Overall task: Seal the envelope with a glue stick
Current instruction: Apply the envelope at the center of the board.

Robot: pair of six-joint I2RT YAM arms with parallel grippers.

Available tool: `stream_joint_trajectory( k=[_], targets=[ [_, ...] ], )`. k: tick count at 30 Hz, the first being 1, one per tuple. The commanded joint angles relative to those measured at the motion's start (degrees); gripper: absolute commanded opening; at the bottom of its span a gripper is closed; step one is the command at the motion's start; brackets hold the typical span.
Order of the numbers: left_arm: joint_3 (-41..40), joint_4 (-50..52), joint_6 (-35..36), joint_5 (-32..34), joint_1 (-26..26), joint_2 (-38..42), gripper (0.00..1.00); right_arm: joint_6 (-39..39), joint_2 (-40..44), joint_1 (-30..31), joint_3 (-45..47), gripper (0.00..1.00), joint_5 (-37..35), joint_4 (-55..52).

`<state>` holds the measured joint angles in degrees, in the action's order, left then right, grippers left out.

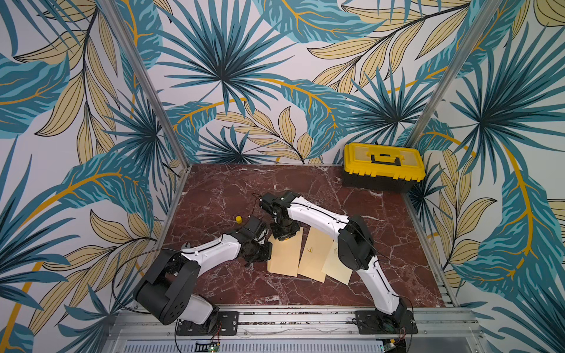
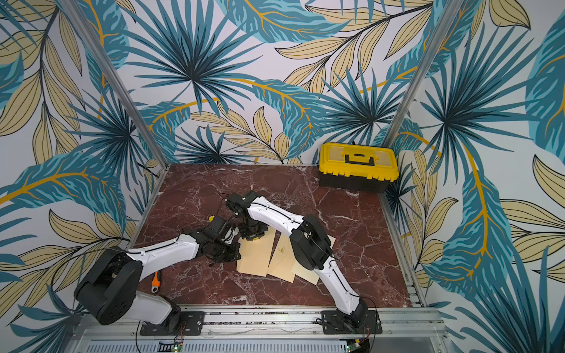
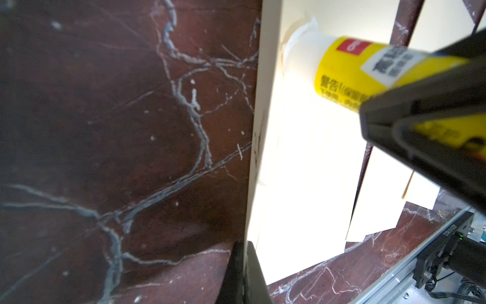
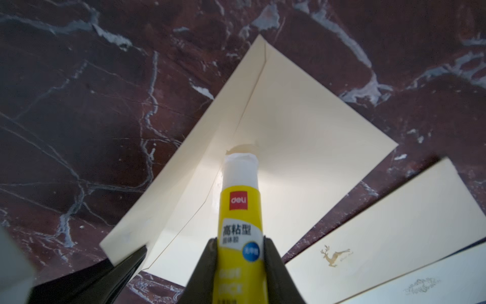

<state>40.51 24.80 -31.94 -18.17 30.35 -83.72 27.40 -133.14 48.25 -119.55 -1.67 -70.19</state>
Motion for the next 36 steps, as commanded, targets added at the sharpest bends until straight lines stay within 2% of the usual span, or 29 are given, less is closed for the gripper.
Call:
stream_joint_trajectory(
  k=[1, 8, 16, 17, 18, 21, 25, 31, 36],
  targets=[
    [0.40, 1.50, -0.05, 1.54, 0.04, 1.50, 0.00, 0.12, 0.04, -0.22, 1.96, 0.00, 3.27, -0.01],
    [0.70, 2.32, -0.14, 2.91, 0.05, 1.30, 0.00, 0.71, 7.41, -0.26, 10.52, 0.00, 8.24, 2.47],
    [3.81, 9.36, 0.61, 8.90, 0.03, 1.84, 0.00, 3.18, 14.54, -1.79, 11.47, 0.00, 9.99, 6.18],
    [4.10, 9.87, 0.72, 9.21, 0.06, 2.29, 0.02, 3.14, 14.94, -1.83, 11.12, 0.00, 9.72, 5.94],
    [4.56, 10.62, 0.76, 9.65, 0.06, 2.94, 0.11, 3.11, 15.50, -1.82, 11.00, 0.00, 9.33, 5.78],
    [5.84, 12.04, 0.98, 10.86, 0.03, 5.29, 0.26, 3.10, 17.09, -4.42, 11.47, 0.00, 8.51, 5.90],
    [8.98, 14.37, 1.44, 11.55, -0.02, 7.87, 0.38, 2.92, 19.32, -5.76, 13.12, 0.00, 8.18, 6.42],
    [13.72, 18.00, 2.44, 14.57, -1.44, 9.04, 0.38, 2.66, 22.25, -7.05, 16.24, 0.00, 7.53, 7.46],
    [14.51, 16.96, 3.82, 11.08, -4.97, 4.70, 0.28, 3.01, 23.69, -7.36, 18.34, 0.00, 7.68, 8.34]
  ],
)
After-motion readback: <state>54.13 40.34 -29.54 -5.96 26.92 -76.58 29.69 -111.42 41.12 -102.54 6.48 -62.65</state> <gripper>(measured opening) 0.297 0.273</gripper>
